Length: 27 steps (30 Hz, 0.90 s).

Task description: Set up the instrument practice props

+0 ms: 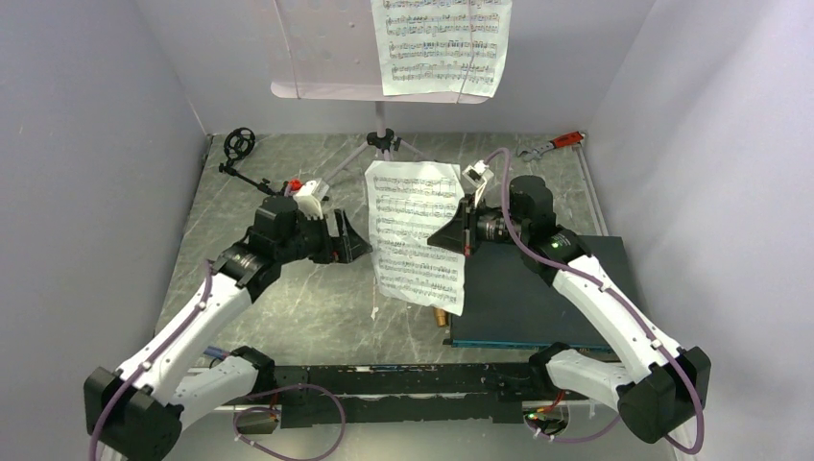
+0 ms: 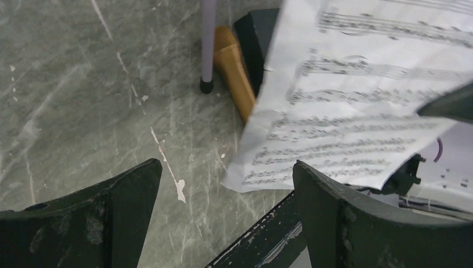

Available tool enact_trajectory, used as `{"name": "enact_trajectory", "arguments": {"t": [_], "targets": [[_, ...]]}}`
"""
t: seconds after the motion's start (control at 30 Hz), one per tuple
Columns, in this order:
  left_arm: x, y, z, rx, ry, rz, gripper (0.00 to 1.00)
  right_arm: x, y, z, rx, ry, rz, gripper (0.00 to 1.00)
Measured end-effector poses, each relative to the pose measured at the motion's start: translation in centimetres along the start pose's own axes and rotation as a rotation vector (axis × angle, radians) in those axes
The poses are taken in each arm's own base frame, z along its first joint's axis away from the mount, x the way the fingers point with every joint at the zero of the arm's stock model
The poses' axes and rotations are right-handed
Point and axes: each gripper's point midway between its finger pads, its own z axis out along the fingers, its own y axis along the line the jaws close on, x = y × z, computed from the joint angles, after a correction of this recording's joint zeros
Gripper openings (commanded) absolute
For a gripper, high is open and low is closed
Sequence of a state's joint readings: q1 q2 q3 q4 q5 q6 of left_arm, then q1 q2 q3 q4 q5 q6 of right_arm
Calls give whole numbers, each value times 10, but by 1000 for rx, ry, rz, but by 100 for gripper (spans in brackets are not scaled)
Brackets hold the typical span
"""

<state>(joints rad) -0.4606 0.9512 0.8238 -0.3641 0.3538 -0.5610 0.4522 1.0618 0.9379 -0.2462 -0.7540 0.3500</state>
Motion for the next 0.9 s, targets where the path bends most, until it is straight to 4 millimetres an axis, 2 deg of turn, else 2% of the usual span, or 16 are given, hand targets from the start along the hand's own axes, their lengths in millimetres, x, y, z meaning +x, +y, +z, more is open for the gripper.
{"name": "enact_trajectory", "arguments": {"t": [0.2,0.4,0.63,0.9], "targets": [[-6,38,18,-77,28,-180,93,-1,-3,-1,27,3,0,0],[-19,70,17,-127,-18,-333,94,0,-3,-4,39,3,-5,0],[-35,82,8,-189,-101,-340,94,-11,4,-8,34,-17,-33,0],[-77,66,-13,-186,-226,-182,94,-44,27,-7,-38,-49,-73,0]]}}
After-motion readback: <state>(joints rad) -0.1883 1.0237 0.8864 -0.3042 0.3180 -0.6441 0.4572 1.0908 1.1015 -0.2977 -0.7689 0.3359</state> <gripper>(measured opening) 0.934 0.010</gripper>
